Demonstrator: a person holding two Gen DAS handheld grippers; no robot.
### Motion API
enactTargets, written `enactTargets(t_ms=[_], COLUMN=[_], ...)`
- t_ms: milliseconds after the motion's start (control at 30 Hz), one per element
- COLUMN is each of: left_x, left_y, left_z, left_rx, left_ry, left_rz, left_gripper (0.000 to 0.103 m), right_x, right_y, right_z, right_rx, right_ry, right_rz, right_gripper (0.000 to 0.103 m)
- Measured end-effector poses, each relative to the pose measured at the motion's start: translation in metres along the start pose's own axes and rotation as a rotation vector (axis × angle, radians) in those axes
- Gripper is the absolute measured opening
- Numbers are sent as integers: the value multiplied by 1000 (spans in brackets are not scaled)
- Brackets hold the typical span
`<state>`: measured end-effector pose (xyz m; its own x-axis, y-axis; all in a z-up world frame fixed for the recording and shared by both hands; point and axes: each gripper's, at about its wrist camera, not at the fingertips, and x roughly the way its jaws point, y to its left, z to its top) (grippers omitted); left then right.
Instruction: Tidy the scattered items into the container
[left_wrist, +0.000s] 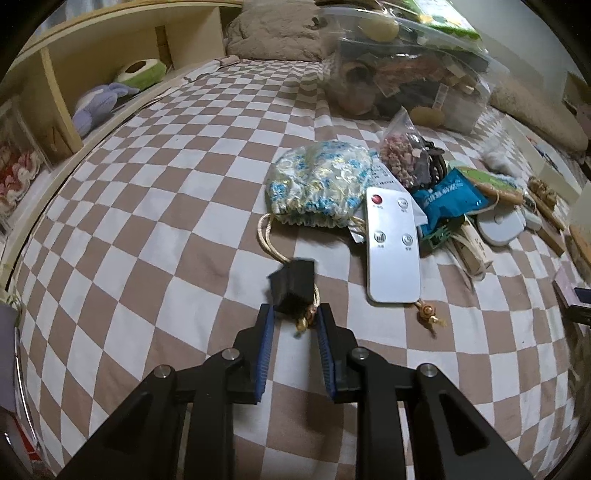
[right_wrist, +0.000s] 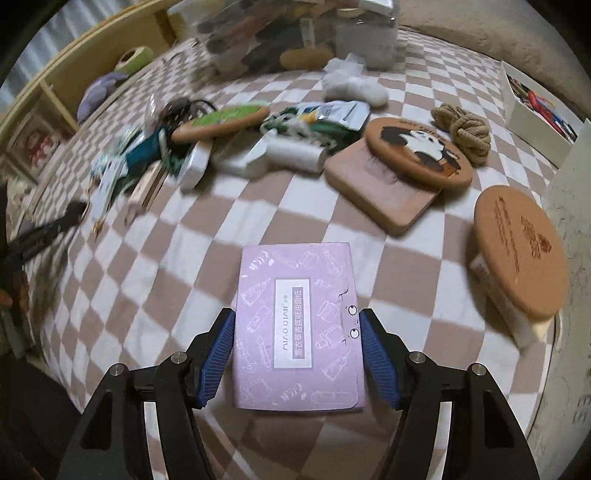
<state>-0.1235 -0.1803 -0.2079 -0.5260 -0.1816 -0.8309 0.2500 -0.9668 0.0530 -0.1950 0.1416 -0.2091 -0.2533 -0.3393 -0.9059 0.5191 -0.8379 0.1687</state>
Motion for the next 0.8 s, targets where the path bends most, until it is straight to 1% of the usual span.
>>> enactTargets(t_ms=[67,100,133,167,233,267,300,333,400,467,667,800], left_x=[2,3,3,3,3,2,2,2,2,3,11,12], left_y=[-1,-1,-1,-1,2,2,3,3,6,8,14,18], left_z=[0,-1,-1,-1,1,2,3,4,7,9,11,14], left_rx=[12,15,15,12,-1,-8,-15,-22,-48,-68,-91,-107], left_ry=[6,6,4,1,-4,-9,-13,-14,-19,-22,-3,-8], left_rz=[8,14,17,20,22,22,19,15,-6,-13,2,6], left_gripper=[31,36,40,43,53,56,57,57,57,57,57,56], right_x=[-2,-3,-3,-2,-1,0,0,0,2,5,14,13], right_y=[3,3,4,7,10,11,11,11,12,14,17,13], right_z=[-4,-6,-7,-9,-11,-12,-11,-10,-8,-6,-1,0], right_rx=[4,5,1,-8,-26,-33,-36,-35,-36,-51,-68,-49], right_ry=[5,7,8,11,18,18,16,14,9,10,13,8], right_rz=[11,11,3,-9,-28,-35,-36,-33,-32,-54,-106,-111], right_gripper=[68,68,68,68,69,69,72,78,88,88,88,87])
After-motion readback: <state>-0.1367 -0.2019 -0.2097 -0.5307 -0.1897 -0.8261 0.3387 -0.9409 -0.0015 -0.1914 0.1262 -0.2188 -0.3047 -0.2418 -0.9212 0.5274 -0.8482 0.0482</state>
